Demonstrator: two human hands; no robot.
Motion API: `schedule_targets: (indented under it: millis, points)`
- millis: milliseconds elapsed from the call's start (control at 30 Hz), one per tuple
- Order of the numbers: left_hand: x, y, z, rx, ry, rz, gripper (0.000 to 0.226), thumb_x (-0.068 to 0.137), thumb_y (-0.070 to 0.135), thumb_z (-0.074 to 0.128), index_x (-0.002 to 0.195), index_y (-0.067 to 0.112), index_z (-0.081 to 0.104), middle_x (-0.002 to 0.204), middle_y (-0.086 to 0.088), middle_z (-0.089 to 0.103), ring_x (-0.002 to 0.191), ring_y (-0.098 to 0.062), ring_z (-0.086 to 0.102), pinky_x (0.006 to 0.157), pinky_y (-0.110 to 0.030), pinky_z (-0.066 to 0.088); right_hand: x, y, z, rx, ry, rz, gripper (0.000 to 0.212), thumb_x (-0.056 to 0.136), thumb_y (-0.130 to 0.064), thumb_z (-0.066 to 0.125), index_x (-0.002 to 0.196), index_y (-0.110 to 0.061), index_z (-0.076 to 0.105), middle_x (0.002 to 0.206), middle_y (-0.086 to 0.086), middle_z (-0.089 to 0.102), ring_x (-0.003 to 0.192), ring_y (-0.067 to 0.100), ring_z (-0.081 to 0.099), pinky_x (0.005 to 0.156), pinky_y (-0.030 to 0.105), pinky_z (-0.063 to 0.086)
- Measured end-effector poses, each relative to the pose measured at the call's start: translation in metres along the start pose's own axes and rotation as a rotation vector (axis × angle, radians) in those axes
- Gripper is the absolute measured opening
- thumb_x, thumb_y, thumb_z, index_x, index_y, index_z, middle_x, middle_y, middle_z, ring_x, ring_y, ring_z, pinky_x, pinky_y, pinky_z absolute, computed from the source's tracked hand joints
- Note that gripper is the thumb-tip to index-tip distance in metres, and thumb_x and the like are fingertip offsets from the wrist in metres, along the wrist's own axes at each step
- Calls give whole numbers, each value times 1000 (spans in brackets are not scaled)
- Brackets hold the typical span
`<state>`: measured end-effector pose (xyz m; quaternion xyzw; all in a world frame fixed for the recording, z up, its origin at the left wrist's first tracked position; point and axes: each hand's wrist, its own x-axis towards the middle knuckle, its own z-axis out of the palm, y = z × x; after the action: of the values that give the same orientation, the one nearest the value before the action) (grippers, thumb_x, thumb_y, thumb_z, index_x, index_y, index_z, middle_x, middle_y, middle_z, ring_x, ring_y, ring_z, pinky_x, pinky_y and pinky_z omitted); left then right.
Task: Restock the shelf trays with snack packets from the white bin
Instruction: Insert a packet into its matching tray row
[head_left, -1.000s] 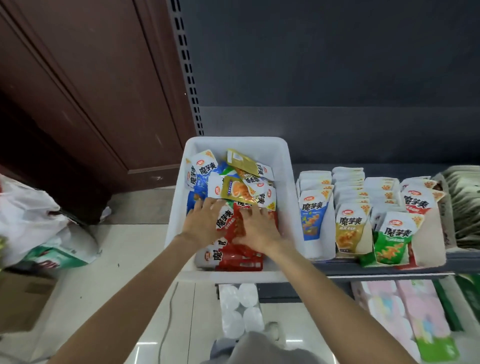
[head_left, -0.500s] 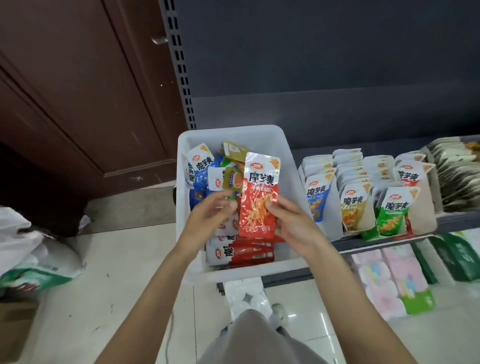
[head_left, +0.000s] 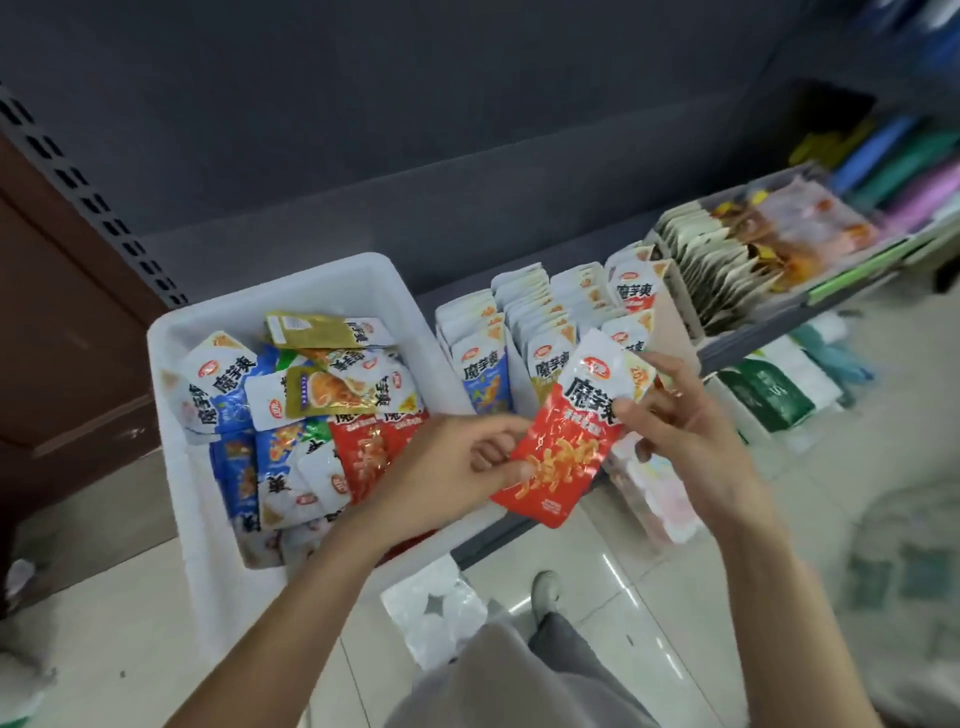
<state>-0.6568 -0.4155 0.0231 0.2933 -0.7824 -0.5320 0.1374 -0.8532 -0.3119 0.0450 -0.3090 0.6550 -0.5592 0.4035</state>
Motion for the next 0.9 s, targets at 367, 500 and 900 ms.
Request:
schedule_targets:
  millis: [367,500,900]
  points:
    - [139,56,86,374,455,135,11,83,30,69,94,28,69,82,18,68,79,1,61,66,-19,48,68,-2,-160,160,419,-222,12,94,-8,56,96,-19,53,90,-6,67,84,10,66,68,19,54]
    - [173,47,105,691,496,35,29,85,35,65,113,27,64,111,8,64,109,-14,51,90,-31,41,128,-19,-185,-299,315,-489,14,95,-21,57,103,-26,47,95,-7,64,87,11,67,72,31,56]
    - [232,51,112,704,614,-204,42,89,37,58,129,23,52,126,0,56,118,-19,47,95,-31,36,229,16,-129,-1388,-213,-738,24,78,-7,69,100,-5,60,94,12,64,77,29,66,58,34,51]
